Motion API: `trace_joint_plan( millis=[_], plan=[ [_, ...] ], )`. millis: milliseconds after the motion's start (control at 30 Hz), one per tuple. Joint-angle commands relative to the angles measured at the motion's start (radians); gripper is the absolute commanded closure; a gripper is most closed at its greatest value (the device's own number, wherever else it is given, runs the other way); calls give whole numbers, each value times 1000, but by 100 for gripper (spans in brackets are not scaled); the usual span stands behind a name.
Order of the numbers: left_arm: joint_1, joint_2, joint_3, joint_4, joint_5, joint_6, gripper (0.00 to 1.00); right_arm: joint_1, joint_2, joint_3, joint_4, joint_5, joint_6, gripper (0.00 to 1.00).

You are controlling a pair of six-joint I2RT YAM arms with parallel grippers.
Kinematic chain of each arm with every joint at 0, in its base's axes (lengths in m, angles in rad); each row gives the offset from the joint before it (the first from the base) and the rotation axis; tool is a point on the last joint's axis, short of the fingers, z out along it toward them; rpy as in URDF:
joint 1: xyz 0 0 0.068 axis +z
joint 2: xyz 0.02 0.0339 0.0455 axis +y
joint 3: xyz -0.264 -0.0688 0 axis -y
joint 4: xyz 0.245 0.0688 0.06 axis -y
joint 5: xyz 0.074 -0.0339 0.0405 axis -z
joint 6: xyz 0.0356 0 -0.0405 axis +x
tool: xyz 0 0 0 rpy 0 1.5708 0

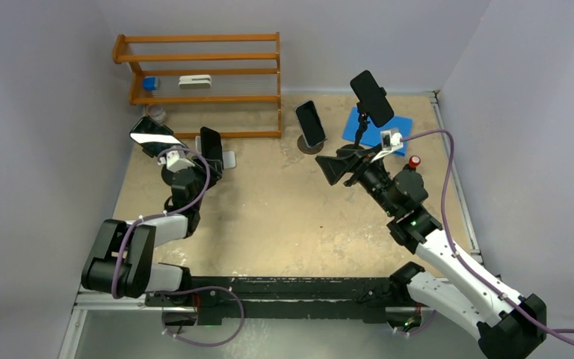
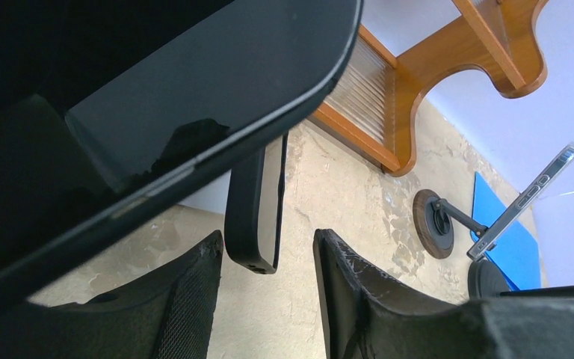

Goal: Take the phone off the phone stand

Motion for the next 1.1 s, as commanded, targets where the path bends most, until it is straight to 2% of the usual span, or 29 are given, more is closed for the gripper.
trace_joint_plan(
  millis=[0,200,867,1067],
  plan=[
    [10,20,48,72,26,1,55,4,-15,32,15,7,-22,11],
    [12,34,61,76,30,1,61,4,-13,37,14,9,-22,11],
    [22,-10,40,67,66,28,100,4,-39,32,-5,22,-23,11],
    [21,-67,25,52,100,28,100,4,-46,33,-8,28,-24,11]
  ],
)
